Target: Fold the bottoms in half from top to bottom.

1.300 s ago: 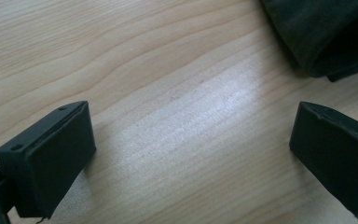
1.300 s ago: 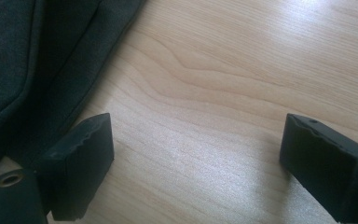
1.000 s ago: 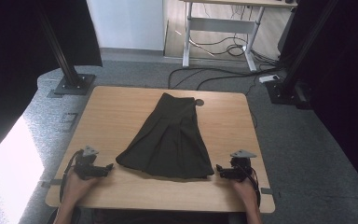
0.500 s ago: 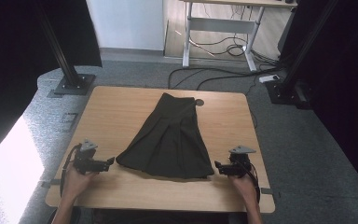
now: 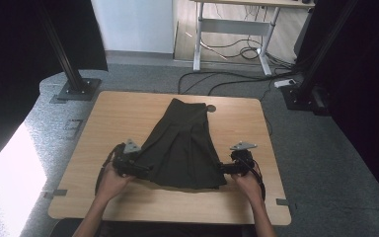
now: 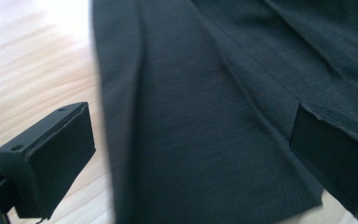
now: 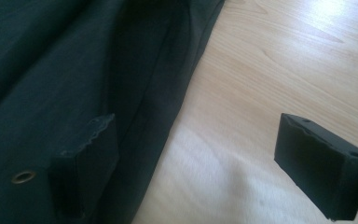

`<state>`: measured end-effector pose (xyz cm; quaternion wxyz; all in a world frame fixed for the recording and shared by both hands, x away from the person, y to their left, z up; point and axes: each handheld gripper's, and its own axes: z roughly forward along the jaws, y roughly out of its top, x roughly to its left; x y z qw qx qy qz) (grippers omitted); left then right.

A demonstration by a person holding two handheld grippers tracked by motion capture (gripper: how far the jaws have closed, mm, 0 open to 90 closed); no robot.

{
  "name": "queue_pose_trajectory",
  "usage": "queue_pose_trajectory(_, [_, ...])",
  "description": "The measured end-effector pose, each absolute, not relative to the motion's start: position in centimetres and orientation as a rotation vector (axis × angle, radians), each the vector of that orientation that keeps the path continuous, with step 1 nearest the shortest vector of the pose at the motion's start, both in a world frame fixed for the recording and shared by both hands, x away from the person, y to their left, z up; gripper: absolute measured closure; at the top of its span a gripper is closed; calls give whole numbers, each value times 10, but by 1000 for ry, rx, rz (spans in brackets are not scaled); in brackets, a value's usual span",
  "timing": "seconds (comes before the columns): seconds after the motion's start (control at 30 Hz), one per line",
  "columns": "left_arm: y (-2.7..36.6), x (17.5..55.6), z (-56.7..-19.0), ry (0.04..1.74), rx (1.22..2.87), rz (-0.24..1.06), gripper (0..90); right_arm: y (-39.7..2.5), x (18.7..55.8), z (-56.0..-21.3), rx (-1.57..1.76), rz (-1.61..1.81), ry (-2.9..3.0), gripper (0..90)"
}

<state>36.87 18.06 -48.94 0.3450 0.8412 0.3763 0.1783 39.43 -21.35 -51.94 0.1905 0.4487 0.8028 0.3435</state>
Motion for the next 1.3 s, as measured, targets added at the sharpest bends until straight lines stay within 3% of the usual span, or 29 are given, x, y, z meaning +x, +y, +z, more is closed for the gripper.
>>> queue_pose_trajectory(0.23, [150, 373, -523, 950, 2300, 441, 0, -209, 410, -536, 1290, 900, 2264, 136])
queue_pose_trajectory(0.5, [150, 375, -532, 954, 2330, 502, 0, -204, 402, -547, 1289, 900, 2260, 137])
queue_pose_trajectory(0.97, [191, 397, -532, 1084, 2310, 550, 0, -149, 347, -542, 1164, 875, 2371, 194])
queue_pose_trajectory(1.13, [209, 409, -529, 1147, 2286, 557, 0, -129, 339, -541, 1107, 891, 2446, 189])
queue_pose_trajectory(1.3, [214, 396, -520, 1155, 2228, 552, 0, -132, 342, -537, 1069, 885, 2470, 163])
